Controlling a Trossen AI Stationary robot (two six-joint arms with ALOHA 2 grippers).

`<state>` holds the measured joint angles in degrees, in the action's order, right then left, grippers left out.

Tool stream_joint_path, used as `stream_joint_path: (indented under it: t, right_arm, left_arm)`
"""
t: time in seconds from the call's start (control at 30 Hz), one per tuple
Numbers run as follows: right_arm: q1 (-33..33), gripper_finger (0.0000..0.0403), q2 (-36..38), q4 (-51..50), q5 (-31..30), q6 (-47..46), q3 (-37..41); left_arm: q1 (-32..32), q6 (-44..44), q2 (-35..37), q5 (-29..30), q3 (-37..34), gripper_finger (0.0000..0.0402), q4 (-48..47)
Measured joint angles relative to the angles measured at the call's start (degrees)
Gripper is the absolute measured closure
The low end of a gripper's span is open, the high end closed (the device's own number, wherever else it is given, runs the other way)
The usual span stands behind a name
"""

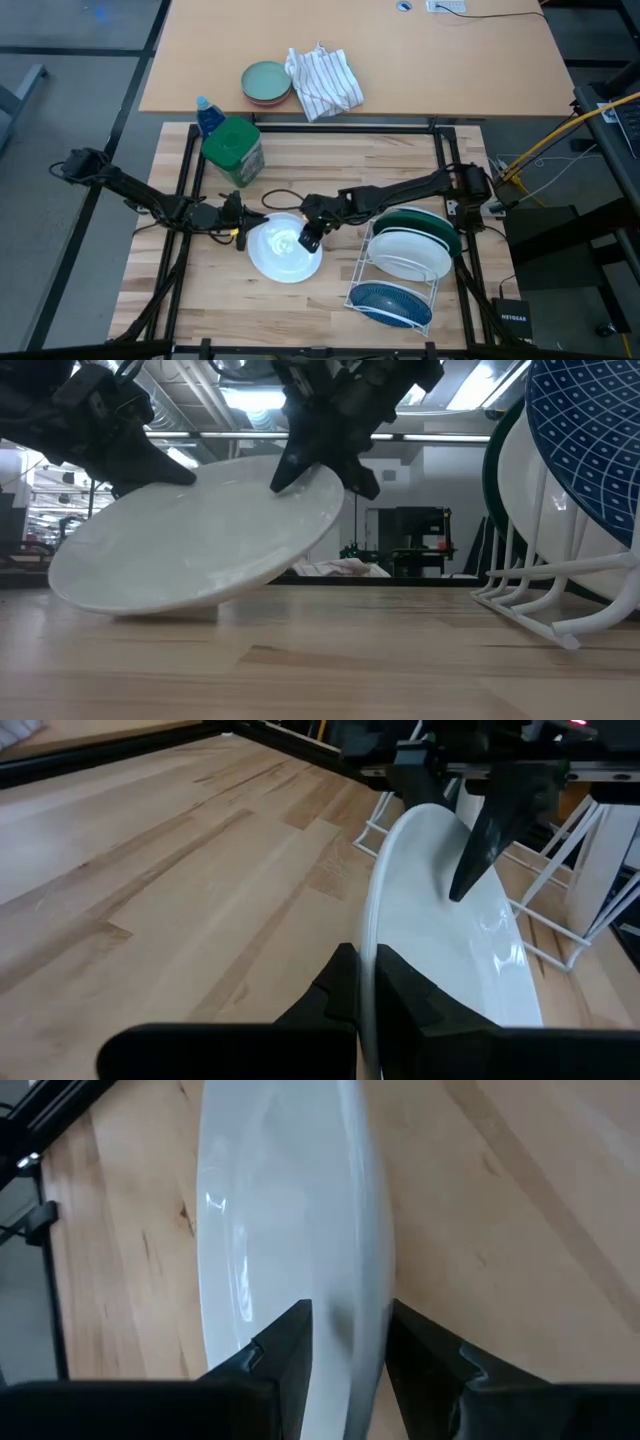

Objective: Sort dishes
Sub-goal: Put the white plate on the dish rack

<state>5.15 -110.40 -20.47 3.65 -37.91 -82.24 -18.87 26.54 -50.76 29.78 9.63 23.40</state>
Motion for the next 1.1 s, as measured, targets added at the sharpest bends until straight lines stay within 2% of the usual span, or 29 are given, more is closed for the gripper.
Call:
stream_joint_path:
  t: [0.17, 0.37, 0.8, 0.97, 1.1]
  right_arm:
    - [0.00, 0.0284, -0.31, 1.03, 1.15, 0.22, 0.02]
    - [-0.06, 0.0351, -0.23, 0.91, 0.72, -0.08, 0.04]
    - [-0.02, 0.0352, 0.10, 1.74, 0.95, 0.35, 0.07]
    - [0.04, 0.0352, 1.23, 1.71, 1.16, 1.04, -0.01]
    - [0.07, 0.0352, 1.50, -2.12, 0.77, 2.96, -3.74]
  left_arm:
    - [-0.04, 0.00, 0.00, -0.17, 0.00, 0.0401, -0.09]
    - [-0.04, -1.23, 0.03, 0.02, 0.02, 0.0399, -0.02]
    - [0.11, 2.36, 0.91, -0.41, 0.22, 0.0319, 0.19]
    - [0.11, -0.38, 4.72, -0.17, 0.20, 0.0279, 0.01]
    - [0.11, -4.32, 9.51, -0.15, 0.15, 0.0259, -0.18]
